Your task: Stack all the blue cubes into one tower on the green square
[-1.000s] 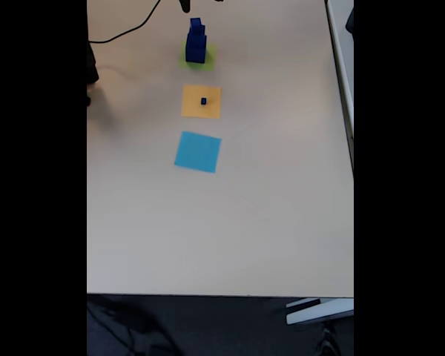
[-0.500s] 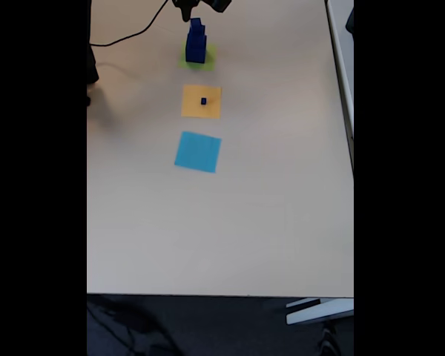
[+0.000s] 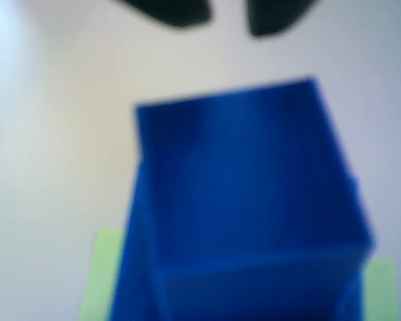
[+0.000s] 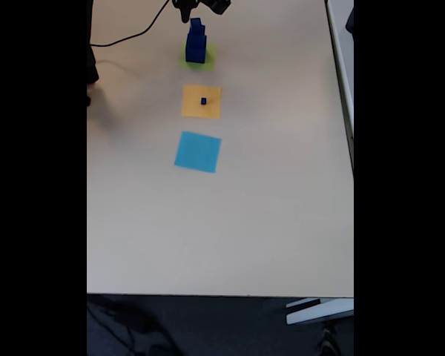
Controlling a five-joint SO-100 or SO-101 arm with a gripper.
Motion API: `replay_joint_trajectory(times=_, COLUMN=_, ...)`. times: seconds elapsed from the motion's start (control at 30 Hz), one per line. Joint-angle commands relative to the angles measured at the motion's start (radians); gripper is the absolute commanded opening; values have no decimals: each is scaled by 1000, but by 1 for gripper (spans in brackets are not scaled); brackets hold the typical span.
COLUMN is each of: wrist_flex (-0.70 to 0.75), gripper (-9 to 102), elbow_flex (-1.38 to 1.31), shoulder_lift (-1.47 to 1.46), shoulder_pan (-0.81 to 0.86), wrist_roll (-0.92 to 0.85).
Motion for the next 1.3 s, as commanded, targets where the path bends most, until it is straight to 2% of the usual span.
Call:
replay_joint_trajectory(times=0.0, wrist_flex=2, gripper=0, elbow_flex=-38, shoulder_lift=6, shoulder_pan=-2, wrist_roll=-5)
replay_joint_trajectory(times=1.27, wrist_flex=5, gripper=0, elbow_flex=-112, shoulder_lift=-29, shoulder_pan=43, wrist_roll=-89)
